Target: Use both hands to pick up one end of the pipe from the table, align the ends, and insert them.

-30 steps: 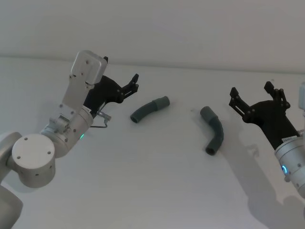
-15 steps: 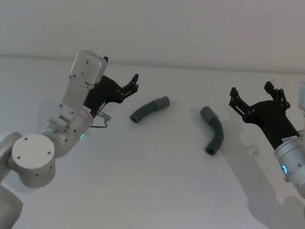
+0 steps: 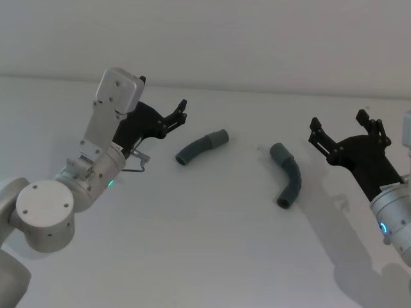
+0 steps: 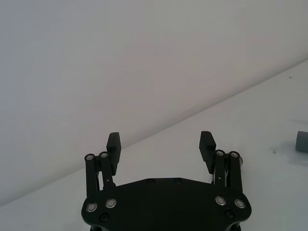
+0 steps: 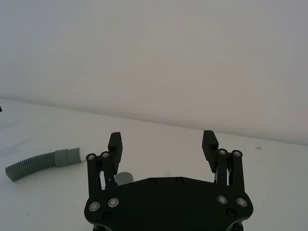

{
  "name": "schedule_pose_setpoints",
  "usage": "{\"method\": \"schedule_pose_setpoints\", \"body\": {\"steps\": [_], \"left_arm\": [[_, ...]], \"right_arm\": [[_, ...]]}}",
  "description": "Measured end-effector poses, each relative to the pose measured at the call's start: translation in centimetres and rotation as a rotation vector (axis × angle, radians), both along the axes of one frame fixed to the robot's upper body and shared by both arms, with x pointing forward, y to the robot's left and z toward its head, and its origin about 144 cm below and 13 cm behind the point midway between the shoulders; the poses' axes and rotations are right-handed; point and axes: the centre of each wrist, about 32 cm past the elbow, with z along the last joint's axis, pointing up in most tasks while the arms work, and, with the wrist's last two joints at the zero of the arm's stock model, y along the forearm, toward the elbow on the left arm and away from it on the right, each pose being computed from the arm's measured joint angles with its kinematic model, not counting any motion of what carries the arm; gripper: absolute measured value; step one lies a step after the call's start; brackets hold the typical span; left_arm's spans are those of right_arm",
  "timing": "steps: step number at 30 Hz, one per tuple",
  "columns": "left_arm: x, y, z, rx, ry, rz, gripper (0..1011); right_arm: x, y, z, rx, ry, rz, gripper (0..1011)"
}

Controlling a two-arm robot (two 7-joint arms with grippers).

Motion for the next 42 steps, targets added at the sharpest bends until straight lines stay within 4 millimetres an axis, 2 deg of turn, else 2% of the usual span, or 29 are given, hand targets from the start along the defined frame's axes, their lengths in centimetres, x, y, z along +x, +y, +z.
{"method": "schedule_pose_setpoints", "body": {"steps": [42], "left_arm": [[0.11,0.0,0.11,0.0,0.002,-0.006,1002]], "right_arm": [[0.0,0.0,0.0,0.0,0.0,0.0,1010]]}}
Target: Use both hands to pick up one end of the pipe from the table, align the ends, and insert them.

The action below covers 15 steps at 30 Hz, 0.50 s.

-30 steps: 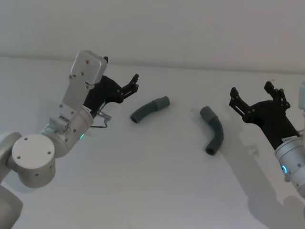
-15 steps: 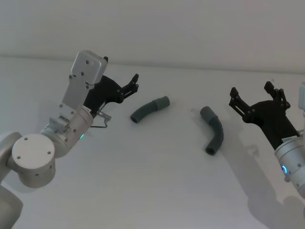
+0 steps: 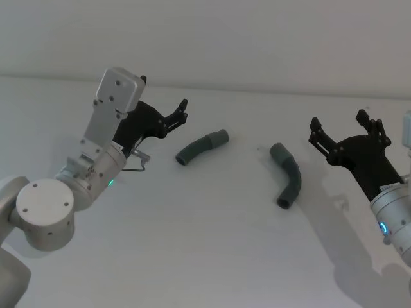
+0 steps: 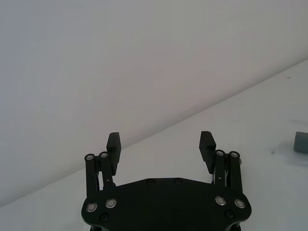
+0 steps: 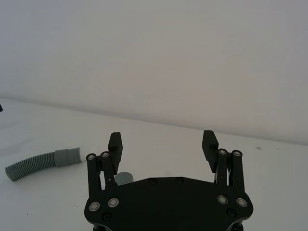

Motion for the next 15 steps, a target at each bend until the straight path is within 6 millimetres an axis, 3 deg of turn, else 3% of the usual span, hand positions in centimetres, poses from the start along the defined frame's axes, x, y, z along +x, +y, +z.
{"method": "schedule_pose_setpoints", "body": {"steps": [15], "left_arm": [[2.0,0.6,2.3,0.013,0.083,-0.109,1002]], "right_arm": [[0.5,1.1,2.2,0.003,0.075,0.067,1010]]}}
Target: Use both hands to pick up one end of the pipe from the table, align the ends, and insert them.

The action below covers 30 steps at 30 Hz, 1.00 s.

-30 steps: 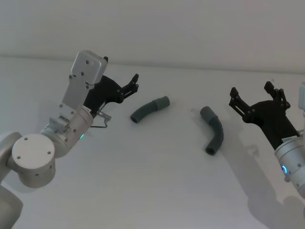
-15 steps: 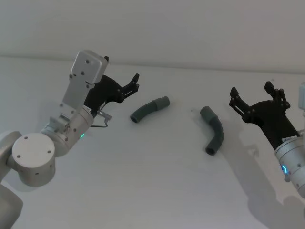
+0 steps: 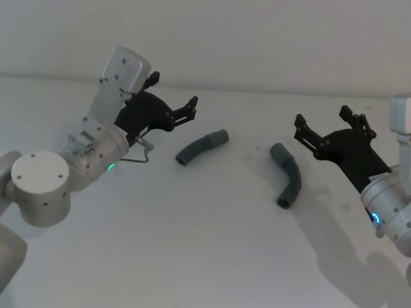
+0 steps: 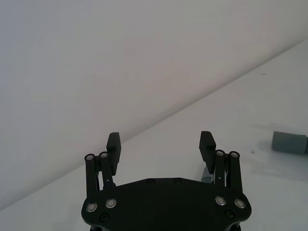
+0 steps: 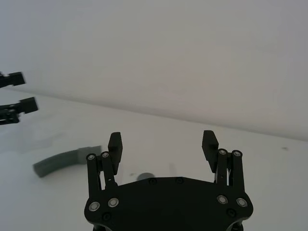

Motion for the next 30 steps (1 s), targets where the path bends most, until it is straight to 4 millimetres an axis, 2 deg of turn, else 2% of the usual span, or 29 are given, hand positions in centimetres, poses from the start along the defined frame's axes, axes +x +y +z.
{"method": "schedule_pose_setpoints", "body": {"steps": [14,30], "left_arm": [[1.2,0.7,1.7,0.026,0.076,-0.066,1002],[2.5,1.4,1.9,0.096,0.151,-0.157,1001]], "right_arm": [[0.3,1.1,2.0,-0.002,0.101,0.06,1010],[1.6,1.7,1.4,-0.034,0.179,0.097,1010]]}}
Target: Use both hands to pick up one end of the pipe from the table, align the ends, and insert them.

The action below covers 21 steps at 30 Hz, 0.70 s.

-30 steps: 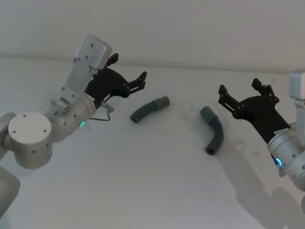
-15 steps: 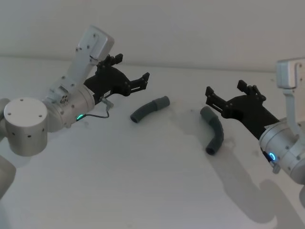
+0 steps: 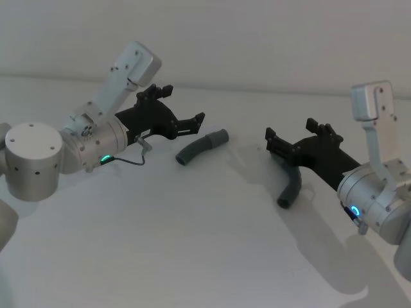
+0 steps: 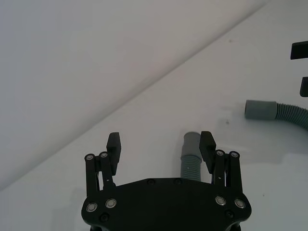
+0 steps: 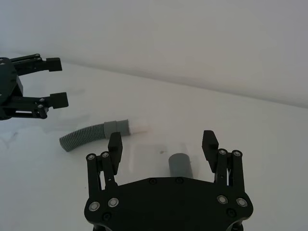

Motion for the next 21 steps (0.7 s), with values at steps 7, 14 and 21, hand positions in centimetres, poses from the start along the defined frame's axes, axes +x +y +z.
{"method": "schedule_pose_setpoints", "body": {"steps": [7,14,21], "left_arm": [[0.5,0.2,-0.4,0.009,0.033,-0.018,1002],[0.8,0.3,-1.1,0.02,0.067,-0.027,1002],[1.2,0.3,-1.9,0.043,0.099,-0.035,1002]], "right_arm": [[0.2,0.1,-0.6,-0.006,0.017,0.009,1010],[0.2,0.0,-1.1,-0.011,0.032,0.013,1010],[0.2,-0.1,-1.7,-0.024,0.046,0.011,1010]]}}
